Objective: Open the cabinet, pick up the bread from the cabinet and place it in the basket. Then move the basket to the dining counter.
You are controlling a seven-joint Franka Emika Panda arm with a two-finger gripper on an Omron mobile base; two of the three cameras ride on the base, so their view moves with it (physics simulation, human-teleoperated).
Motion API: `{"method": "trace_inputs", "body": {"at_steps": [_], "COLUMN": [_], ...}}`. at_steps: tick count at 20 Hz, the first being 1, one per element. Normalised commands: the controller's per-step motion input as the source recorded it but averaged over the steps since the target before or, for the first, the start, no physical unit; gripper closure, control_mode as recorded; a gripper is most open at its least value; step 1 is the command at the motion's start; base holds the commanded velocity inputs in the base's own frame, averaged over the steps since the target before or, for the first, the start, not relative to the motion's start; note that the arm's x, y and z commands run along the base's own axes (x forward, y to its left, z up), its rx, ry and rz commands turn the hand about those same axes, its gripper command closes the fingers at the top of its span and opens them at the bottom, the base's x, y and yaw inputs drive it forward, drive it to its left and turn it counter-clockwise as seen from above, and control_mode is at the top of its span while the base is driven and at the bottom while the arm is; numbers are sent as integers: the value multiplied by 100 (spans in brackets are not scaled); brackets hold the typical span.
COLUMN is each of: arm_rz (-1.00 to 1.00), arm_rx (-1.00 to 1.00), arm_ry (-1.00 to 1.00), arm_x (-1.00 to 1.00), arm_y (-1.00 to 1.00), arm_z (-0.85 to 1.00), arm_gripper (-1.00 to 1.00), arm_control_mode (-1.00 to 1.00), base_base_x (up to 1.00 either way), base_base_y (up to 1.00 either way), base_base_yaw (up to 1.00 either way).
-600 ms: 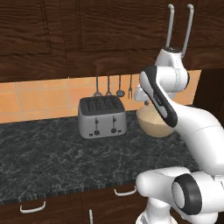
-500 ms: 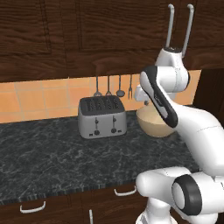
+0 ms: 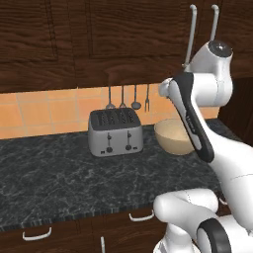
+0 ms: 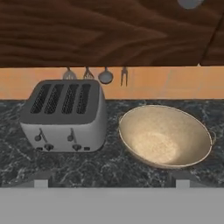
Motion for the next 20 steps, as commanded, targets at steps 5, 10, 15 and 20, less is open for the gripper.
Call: {"method": "trace_inputs", "body": {"at_steps": [5,10,15,20], "arm_rz": [-12,0,0,0], "arm_rx": [0,0,1,7], "arm_ry": [-14,-28,-20,-2], "arm_x": [25,29,74,55], "arm_y": [-53,-57,-12,4], "arm_z": [76,48,45,52], "arm_gripper": [-100,-100,-100,-100], "arm_control_mode": [-100,-100,-100,-100], "base_base_x": [0,0,0,0], "base_base_y": [0,0,0,0], "base_base_yaw": [0,0,0,0]}}
